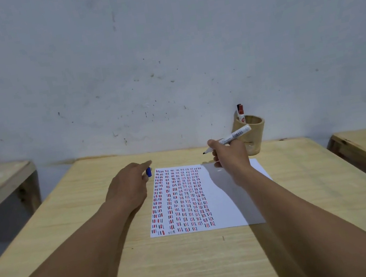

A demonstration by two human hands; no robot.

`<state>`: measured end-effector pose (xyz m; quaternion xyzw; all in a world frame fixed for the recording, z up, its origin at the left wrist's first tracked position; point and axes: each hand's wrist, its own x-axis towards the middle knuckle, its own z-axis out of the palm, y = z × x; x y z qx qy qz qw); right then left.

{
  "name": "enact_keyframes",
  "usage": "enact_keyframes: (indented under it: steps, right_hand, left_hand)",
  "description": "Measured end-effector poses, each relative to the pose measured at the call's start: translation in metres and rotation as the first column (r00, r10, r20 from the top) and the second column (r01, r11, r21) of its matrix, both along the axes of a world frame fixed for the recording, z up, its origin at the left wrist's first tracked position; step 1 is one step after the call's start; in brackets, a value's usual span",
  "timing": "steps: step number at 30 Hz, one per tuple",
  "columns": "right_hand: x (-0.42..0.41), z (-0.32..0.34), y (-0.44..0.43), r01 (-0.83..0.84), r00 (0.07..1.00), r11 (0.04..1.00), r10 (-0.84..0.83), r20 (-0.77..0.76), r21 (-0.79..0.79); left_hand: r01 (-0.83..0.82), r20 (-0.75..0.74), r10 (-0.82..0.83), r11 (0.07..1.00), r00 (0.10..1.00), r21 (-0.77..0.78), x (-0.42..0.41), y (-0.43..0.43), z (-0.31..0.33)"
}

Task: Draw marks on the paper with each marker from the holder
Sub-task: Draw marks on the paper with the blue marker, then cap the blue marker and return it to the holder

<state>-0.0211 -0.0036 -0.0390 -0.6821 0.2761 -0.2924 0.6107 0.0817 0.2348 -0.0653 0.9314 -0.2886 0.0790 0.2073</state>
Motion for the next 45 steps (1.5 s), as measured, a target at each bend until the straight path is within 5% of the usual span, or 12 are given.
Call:
enact_keyframes:
  steps: [7, 12, 16, 25, 36, 45]
  right_hand:
    - [-0.015, 0.011, 0.015, -0.105, 0.991, 0.974, 0.086, 0.103, 0.200]
    - [-0.025, 0.019, 0.025, -0.155, 0.981, 0.956, 0.120, 0.149, 0.250]
    - [-0.034, 0.032, 0.029, -0.174, 0.973, 0.929, 0.112, 0.200, 0.328]
    - [-0.052, 0.058, 0.025, -0.196, 0.951, 0.923, 0.098, 0.292, 0.331]
    - [-0.069, 0.064, 0.017, -0.243, 0.936, 0.915, 0.134, 0.327, 0.322]
    - [-0.070, 0.070, 0.013, -0.321, 0.908, 0.841, 0.141, 0.396, 0.436]
  left_hand:
    - [-0.079, -0.025, 0.076, 0.972, 0.997, -0.222, -0.005, -0.006, 0.009]
    - [-0.134, -0.218, 0.007, 0.808, 0.976, -0.573, -0.032, -0.026, 0.043]
    - [-0.156, -0.315, -0.109, 0.690, 0.943, -0.707, -0.051, -0.040, 0.071]
    - [-0.222, -0.478, -0.328, 0.585, 0.815, -0.780, -0.074, -0.067, 0.090]
    - [-0.222, -0.507, -0.351, 0.607, 0.787, -0.763, -0.087, -0.086, 0.100]
    - [-0.233, -0.498, -0.448, 0.525, 0.742, -0.819, -0.095, -0.091, 0.111]
